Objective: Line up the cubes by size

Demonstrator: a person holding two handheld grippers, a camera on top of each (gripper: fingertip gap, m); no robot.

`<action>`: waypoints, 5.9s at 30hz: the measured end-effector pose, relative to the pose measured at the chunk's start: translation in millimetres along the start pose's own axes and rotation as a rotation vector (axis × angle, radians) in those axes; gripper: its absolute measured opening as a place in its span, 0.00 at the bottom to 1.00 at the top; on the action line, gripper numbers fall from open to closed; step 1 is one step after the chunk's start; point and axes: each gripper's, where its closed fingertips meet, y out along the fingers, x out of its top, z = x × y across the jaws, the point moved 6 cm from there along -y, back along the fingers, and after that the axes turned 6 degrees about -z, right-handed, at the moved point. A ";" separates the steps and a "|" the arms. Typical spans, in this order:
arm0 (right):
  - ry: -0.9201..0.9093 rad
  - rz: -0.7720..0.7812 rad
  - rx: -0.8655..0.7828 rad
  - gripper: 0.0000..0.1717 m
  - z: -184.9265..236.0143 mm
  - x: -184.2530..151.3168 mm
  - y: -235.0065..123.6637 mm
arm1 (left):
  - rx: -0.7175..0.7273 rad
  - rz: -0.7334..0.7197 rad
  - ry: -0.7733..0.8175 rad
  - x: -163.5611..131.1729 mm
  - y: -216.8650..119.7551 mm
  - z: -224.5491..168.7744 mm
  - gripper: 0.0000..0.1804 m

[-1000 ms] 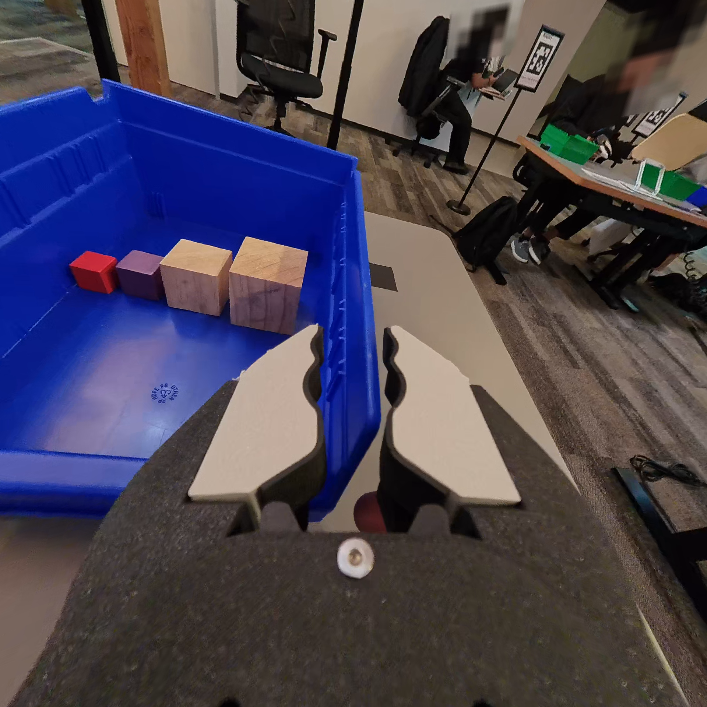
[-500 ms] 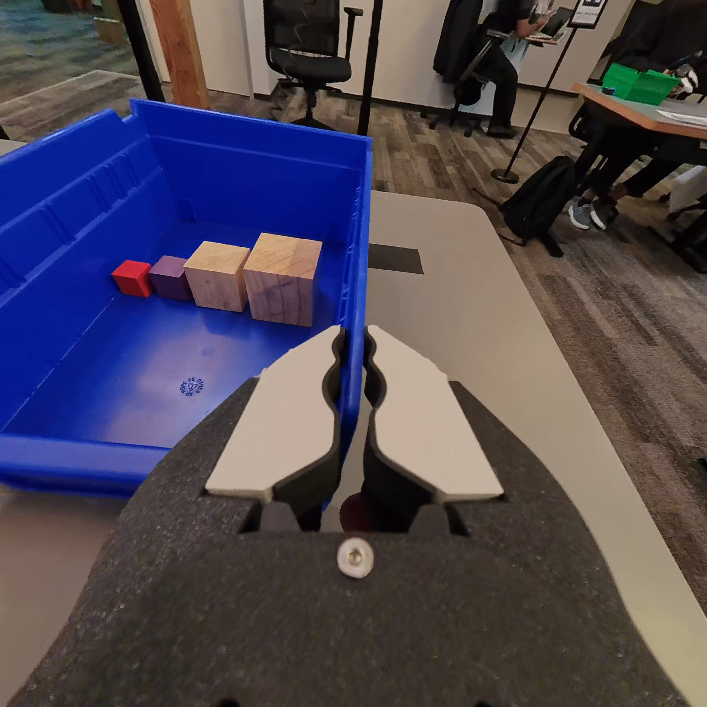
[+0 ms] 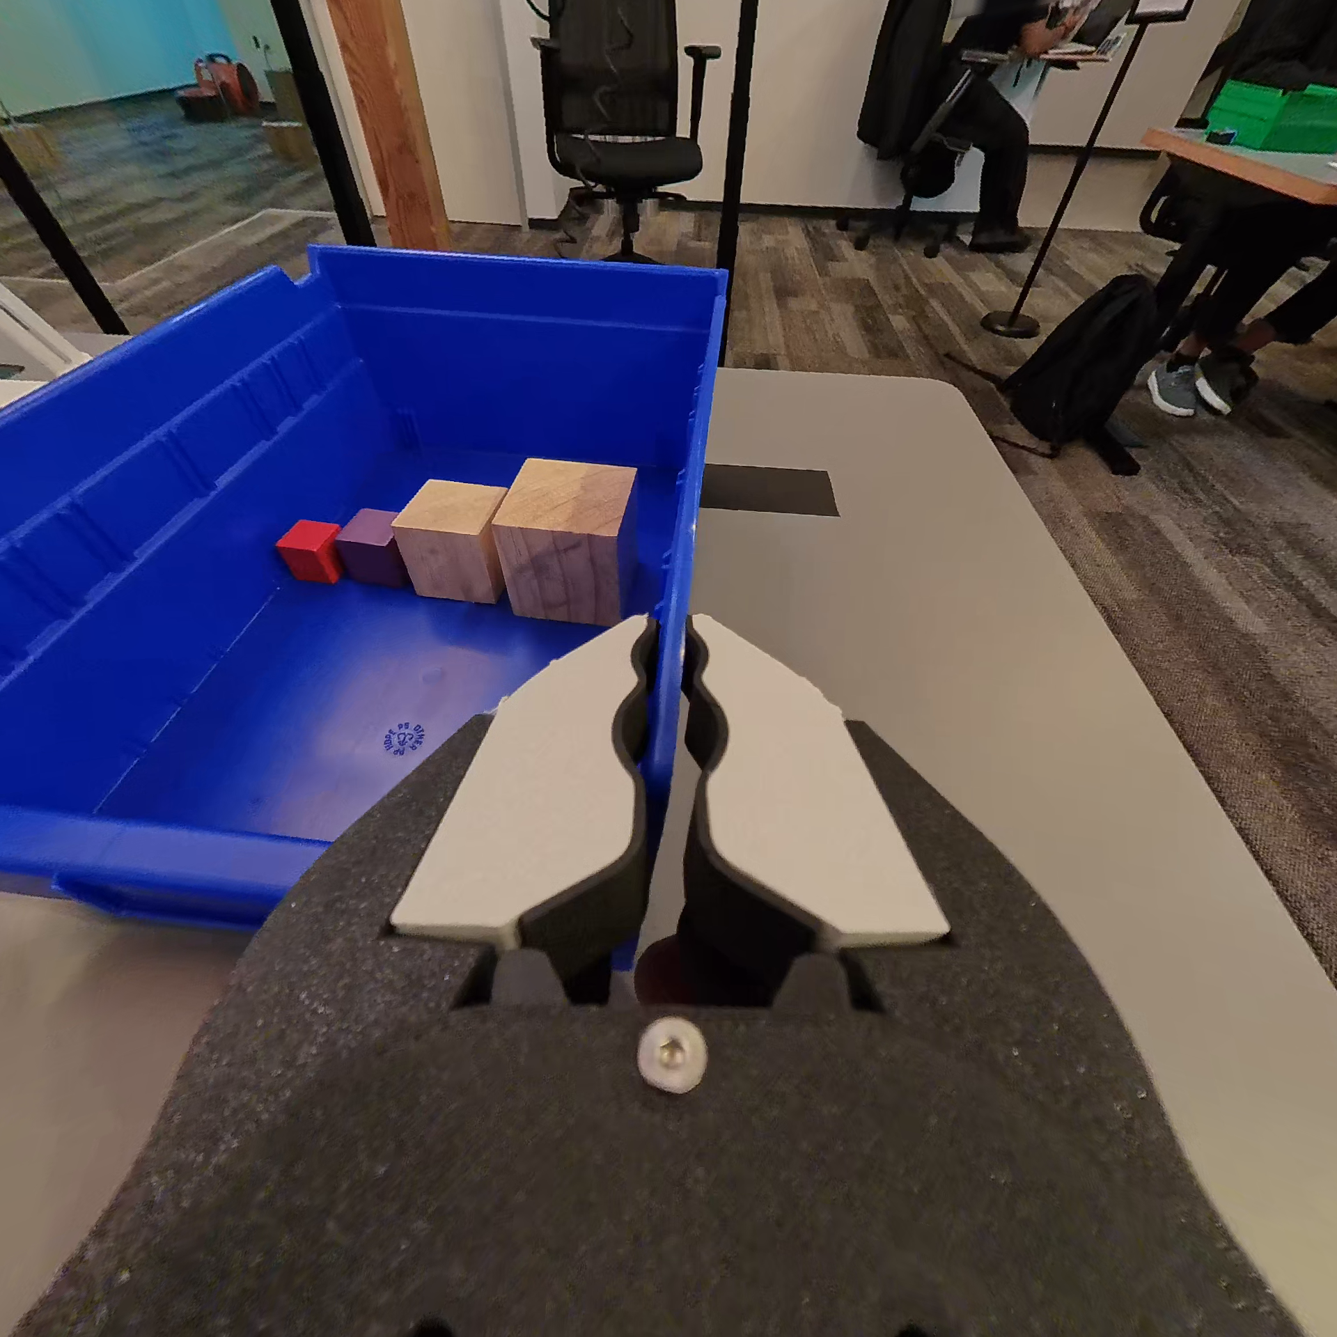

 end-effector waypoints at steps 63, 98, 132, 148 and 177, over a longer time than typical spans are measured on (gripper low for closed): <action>-0.014 0.002 0.448 0.01 200.9 -12.8 -88.6 | 0.137 -0.254 -0.019 46.2 -60.7 41.6 0.02; -0.007 0.002 0.644 0.01 383.2 7.5 -5.6 | 0.231 -0.389 -0.096 75.0 -107.5 78.5 0.02; -0.167 -0.159 0.680 0.25 382.0 54.7 -37.7 | -0.128 -0.581 -0.026 146.7 -118.7 -35.1 0.02; -0.074 -0.259 0.233 0.22 151.5 41.9 -136.1 | -0.849 -0.419 0.037 132.0 -110.8 -345.3 0.02; 0.022 -0.119 0.147 0.34 136.8 -24.6 -158.2 | -0.849 -0.069 0.059 -11.7 -24.3 -497.8 0.02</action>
